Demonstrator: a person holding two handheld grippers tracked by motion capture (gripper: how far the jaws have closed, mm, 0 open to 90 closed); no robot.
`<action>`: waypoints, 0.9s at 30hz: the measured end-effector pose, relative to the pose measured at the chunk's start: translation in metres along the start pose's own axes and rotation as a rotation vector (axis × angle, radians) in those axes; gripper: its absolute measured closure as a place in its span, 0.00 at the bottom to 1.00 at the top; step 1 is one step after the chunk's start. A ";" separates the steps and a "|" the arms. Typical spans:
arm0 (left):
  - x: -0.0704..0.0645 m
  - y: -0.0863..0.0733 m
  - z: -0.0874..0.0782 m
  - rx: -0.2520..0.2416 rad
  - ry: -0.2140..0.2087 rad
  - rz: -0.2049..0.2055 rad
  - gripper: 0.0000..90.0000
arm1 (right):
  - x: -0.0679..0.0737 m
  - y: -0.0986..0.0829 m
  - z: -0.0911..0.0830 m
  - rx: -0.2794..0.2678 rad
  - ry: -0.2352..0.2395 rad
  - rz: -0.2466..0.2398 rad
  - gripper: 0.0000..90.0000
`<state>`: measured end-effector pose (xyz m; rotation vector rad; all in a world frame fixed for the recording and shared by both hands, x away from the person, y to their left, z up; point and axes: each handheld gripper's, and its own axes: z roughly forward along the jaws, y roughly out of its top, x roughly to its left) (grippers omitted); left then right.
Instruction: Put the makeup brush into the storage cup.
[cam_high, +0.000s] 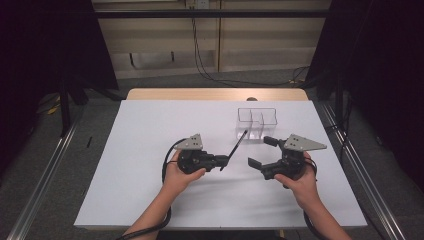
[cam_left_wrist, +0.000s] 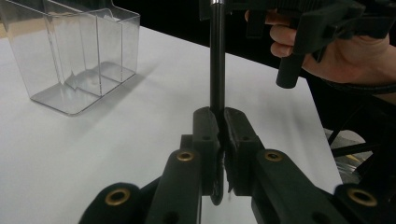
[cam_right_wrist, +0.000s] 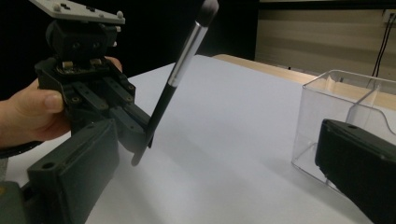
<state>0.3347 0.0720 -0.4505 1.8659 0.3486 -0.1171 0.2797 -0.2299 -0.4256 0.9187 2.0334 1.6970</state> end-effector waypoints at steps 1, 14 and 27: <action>0.000 0.000 0.000 0.001 0.002 0.001 0.93 | 0.000 0.001 0.000 -0.002 0.003 0.004 0.00; -0.001 0.000 0.002 -0.003 -0.001 0.004 0.93 | 0.003 0.005 0.011 0.001 0.023 0.018 0.14; -0.001 -0.001 0.002 -0.011 0.001 0.005 0.93 | 0.005 0.005 0.022 -0.033 0.051 0.028 0.46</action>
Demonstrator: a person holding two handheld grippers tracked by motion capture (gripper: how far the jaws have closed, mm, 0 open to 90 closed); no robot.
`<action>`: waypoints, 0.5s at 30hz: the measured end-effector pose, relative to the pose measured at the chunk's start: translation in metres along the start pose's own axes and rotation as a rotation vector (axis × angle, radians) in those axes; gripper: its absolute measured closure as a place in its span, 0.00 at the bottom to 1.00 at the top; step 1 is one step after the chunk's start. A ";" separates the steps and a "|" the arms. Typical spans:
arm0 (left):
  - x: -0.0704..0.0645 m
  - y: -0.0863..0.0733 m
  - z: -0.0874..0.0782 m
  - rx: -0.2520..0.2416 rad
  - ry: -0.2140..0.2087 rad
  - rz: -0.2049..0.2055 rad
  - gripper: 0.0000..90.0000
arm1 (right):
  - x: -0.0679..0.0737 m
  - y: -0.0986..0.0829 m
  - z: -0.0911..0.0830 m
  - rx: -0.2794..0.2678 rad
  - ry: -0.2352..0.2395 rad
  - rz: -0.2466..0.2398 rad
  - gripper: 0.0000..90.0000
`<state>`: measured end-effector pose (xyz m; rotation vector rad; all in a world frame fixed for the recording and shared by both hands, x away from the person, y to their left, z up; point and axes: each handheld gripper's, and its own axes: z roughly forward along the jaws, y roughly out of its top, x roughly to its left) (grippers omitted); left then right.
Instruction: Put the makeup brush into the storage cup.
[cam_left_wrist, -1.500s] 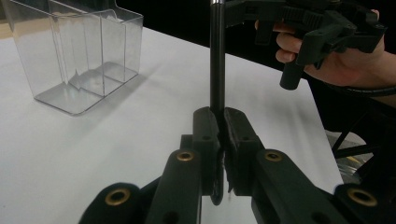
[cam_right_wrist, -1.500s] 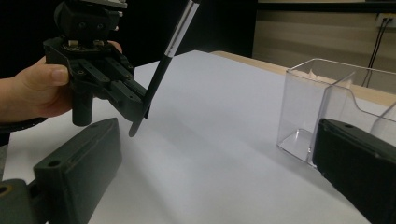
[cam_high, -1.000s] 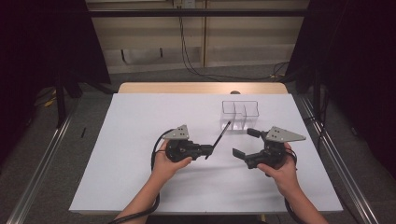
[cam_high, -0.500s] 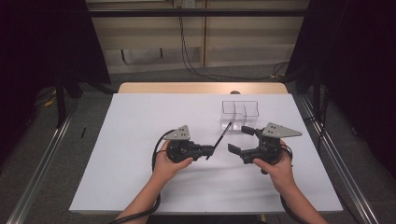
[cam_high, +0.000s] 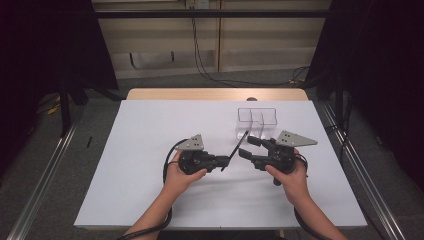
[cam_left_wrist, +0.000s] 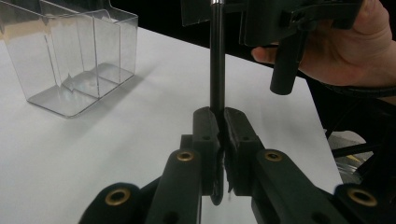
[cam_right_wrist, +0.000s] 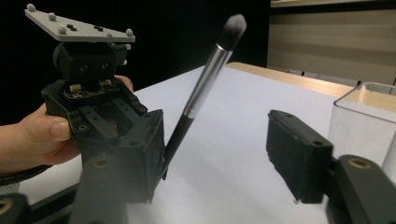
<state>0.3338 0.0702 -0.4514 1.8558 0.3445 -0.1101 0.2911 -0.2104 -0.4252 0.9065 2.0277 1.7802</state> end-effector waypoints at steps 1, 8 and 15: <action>0.000 0.000 0.000 0.000 0.000 0.000 0.93 | 0.000 0.000 0.000 -0.003 0.012 0.004 0.50; 0.000 0.000 0.001 -0.009 -0.004 -0.002 0.93 | 0.004 0.001 0.005 -0.001 0.053 0.033 0.62; -0.002 0.003 -0.002 -0.022 -0.010 0.014 0.93 | 0.005 0.004 0.010 -0.005 0.085 0.079 0.82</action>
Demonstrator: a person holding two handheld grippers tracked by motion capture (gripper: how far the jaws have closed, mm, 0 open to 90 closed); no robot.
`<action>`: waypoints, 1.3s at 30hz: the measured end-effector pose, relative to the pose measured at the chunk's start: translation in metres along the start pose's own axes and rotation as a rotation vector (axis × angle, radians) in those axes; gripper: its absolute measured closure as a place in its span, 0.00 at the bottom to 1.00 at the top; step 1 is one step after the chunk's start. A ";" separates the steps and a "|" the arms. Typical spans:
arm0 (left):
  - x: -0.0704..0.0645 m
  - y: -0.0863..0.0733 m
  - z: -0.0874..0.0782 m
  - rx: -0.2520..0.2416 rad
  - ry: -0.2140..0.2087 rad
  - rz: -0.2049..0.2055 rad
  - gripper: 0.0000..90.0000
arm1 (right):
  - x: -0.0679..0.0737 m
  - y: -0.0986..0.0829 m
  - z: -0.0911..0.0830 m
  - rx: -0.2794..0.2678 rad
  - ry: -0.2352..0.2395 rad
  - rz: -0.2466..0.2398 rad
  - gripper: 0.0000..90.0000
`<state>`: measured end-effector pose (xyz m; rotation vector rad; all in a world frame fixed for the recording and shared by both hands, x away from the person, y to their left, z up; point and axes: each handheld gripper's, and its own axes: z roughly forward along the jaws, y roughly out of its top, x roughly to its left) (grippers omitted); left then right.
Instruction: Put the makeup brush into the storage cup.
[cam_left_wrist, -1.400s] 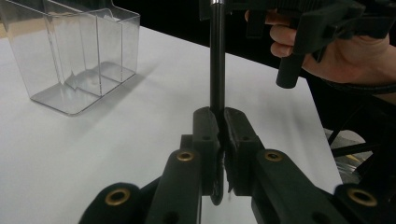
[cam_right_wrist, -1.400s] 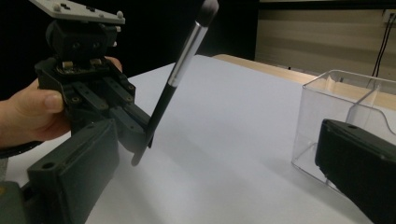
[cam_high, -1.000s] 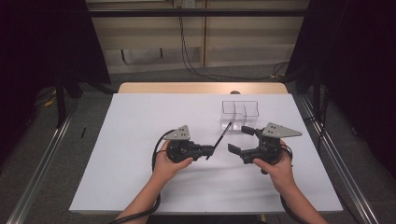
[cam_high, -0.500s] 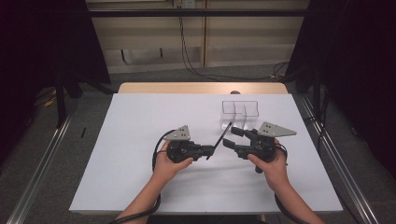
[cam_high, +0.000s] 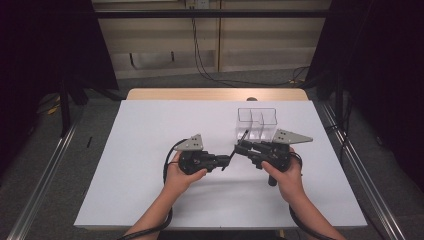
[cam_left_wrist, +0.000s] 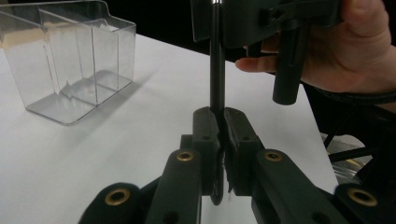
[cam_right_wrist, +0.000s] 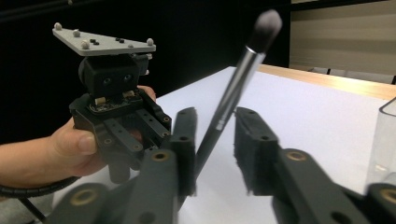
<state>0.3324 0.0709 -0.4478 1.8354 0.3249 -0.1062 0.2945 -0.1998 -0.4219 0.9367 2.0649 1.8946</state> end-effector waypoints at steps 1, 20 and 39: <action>0.000 0.000 -0.001 -0.005 0.001 0.001 0.93 | 0.000 0.000 0.000 -0.005 0.012 0.021 0.84; 0.000 -0.003 -0.001 -0.031 -0.030 -0.001 0.93 | 0.007 0.006 0.009 -0.003 0.071 0.037 0.94; 0.000 -0.002 -0.006 -0.057 -0.017 0.015 0.72 | 0.008 0.017 0.007 -0.003 0.072 0.000 0.94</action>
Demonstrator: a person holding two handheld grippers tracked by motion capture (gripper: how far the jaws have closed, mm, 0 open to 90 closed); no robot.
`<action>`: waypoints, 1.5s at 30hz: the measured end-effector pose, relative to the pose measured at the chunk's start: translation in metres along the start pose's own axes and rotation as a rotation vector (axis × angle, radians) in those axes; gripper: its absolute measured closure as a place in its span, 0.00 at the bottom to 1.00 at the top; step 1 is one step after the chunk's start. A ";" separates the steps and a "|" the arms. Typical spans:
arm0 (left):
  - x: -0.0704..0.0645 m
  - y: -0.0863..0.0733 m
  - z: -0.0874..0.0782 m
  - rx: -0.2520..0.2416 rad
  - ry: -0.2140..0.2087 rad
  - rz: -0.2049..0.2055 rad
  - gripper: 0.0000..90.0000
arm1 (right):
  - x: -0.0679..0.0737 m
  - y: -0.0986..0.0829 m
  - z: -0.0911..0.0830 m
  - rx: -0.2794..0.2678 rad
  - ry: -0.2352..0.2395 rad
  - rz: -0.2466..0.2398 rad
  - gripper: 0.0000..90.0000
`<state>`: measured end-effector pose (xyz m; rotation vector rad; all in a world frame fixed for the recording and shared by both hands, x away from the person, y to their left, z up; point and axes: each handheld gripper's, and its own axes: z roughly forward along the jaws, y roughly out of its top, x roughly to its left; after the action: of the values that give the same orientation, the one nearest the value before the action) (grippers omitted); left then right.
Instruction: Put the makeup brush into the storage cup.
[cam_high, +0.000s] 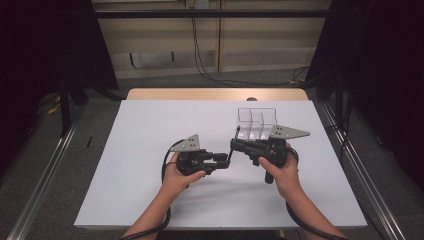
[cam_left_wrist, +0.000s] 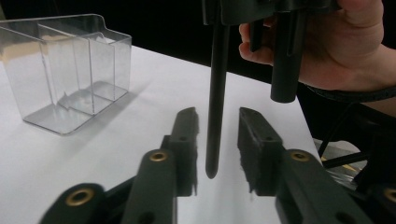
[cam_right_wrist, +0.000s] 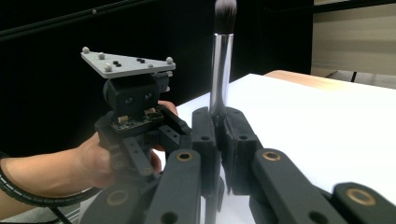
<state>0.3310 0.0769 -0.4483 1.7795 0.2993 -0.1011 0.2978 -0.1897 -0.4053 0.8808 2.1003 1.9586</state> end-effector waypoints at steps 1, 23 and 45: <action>0.000 0.000 -0.001 -0.006 0.004 0.003 0.69 | 0.000 0.000 0.000 0.001 -0.001 -0.004 0.94; 0.006 0.000 -0.006 -0.045 0.051 0.002 0.24 | -0.005 0.002 -0.009 0.000 -0.028 -0.028 0.94; 0.009 0.002 -0.012 -0.045 0.118 0.004 0.01 | -0.006 0.005 -0.012 0.009 -0.041 -0.045 0.94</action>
<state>0.3390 0.0898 -0.4454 1.7442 0.3799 0.0131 0.2990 -0.2031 -0.4010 0.8605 2.0890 1.8943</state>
